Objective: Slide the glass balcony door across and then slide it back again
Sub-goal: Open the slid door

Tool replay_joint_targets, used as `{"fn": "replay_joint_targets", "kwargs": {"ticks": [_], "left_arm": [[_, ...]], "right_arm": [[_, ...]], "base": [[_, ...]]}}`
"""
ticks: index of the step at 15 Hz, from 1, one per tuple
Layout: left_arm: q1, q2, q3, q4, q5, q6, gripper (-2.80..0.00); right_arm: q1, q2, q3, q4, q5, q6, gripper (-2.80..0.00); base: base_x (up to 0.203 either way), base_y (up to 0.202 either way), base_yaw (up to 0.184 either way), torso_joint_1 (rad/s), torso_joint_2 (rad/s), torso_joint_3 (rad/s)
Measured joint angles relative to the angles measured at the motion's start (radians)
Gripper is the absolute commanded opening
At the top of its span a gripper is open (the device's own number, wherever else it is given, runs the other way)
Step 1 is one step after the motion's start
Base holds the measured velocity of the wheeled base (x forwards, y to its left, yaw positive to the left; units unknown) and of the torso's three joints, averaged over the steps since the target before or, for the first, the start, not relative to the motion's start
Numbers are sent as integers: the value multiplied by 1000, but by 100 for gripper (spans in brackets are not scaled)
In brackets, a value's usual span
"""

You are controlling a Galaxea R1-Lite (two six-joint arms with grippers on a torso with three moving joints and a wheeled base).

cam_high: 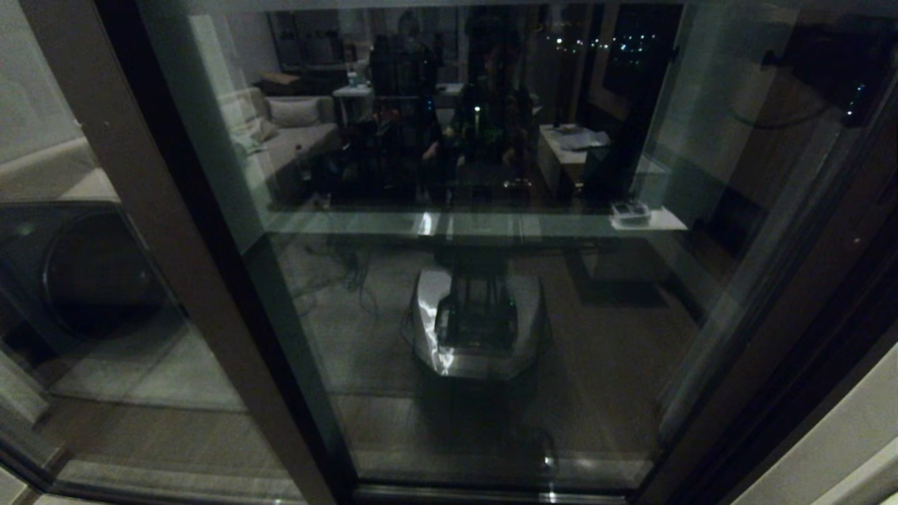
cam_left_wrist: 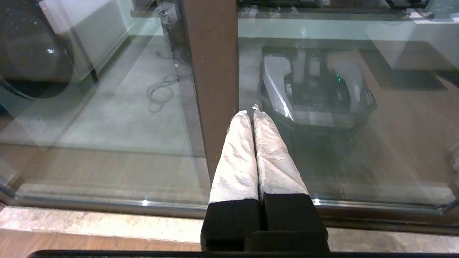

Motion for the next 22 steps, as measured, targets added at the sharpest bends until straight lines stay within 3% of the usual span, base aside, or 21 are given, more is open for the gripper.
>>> {"fn": "replay_joint_targets", "kwargs": {"ticks": [6, 22], "left_arm": [[-1, 0, 0, 0, 0, 0, -280], [-1, 0, 0, 0, 0, 0, -280]], "right_arm": [[34, -43, 71, -1, 44, 7, -280], [88, -70, 105, -10, 50, 19, -280]], "base": [[0, 0, 0, 0, 0, 0], [0, 0, 0, 0, 0, 0]]}}
